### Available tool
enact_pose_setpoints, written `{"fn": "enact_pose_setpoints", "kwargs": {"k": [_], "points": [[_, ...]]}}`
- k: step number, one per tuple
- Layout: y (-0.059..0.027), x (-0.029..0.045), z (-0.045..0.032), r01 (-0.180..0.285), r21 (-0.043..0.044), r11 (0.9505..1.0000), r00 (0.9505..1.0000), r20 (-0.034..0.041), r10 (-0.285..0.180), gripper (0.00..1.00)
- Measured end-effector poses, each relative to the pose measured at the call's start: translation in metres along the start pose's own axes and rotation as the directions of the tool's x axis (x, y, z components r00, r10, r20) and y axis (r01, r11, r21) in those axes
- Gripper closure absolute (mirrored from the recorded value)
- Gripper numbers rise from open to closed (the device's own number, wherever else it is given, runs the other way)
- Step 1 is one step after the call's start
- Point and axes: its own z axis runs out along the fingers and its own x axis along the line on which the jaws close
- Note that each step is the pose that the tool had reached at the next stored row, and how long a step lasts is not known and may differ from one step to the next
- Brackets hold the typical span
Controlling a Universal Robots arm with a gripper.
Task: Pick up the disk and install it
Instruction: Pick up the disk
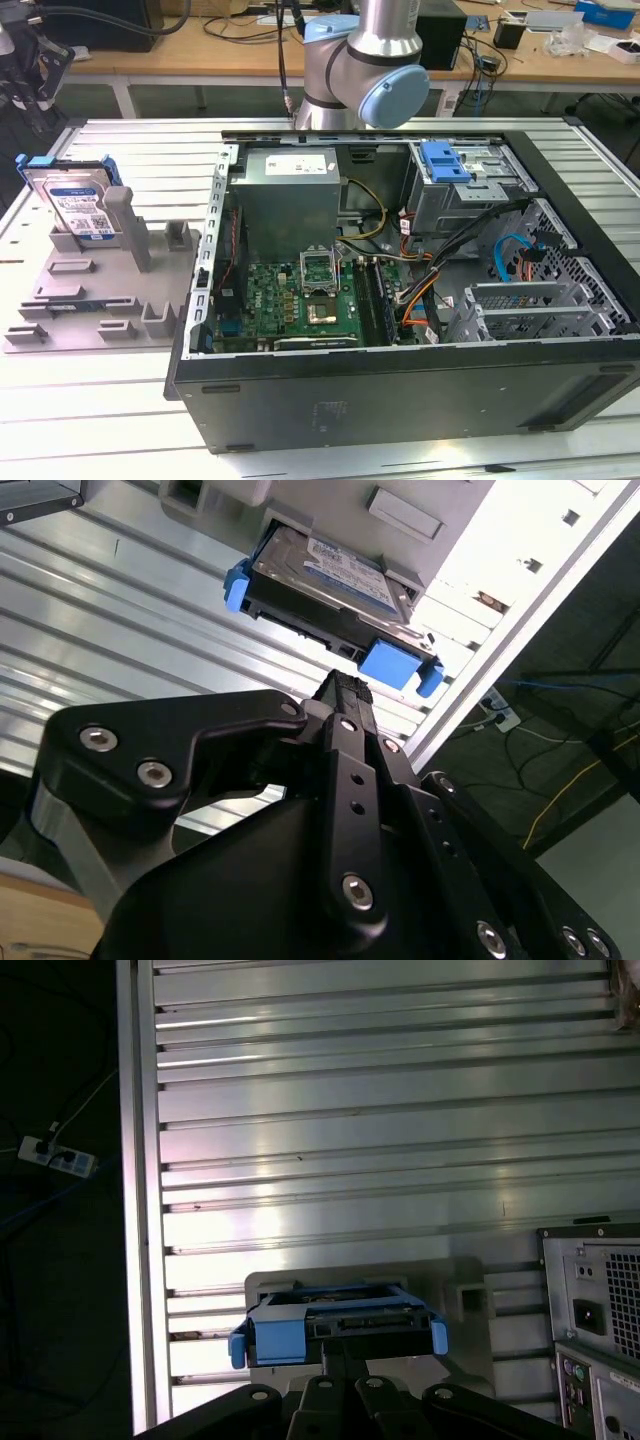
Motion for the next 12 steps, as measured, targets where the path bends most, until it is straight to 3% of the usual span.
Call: {"fn": "enact_pose_setpoints", "kwargs": {"k": [6,8,10,12], "points": [[0.0000,-0.0006,0.0000,0.006,0.0003,1.0000,1.0000,-0.0018,-0.006,0.89],[0.0000,-0.0006,0.0001,0.049,0.0007,0.9988,0.9988,-0.0057,-0.049,0.89],[0.0000,-0.0006,0.0003,0.130,0.0014,0.9915,0.9914,-0.0129,-0.130,0.89],[0.0000,-0.0006,0.0005,0.174,0.0014,0.9848,0.9846,-0.0168,-0.174,0.89]]}}
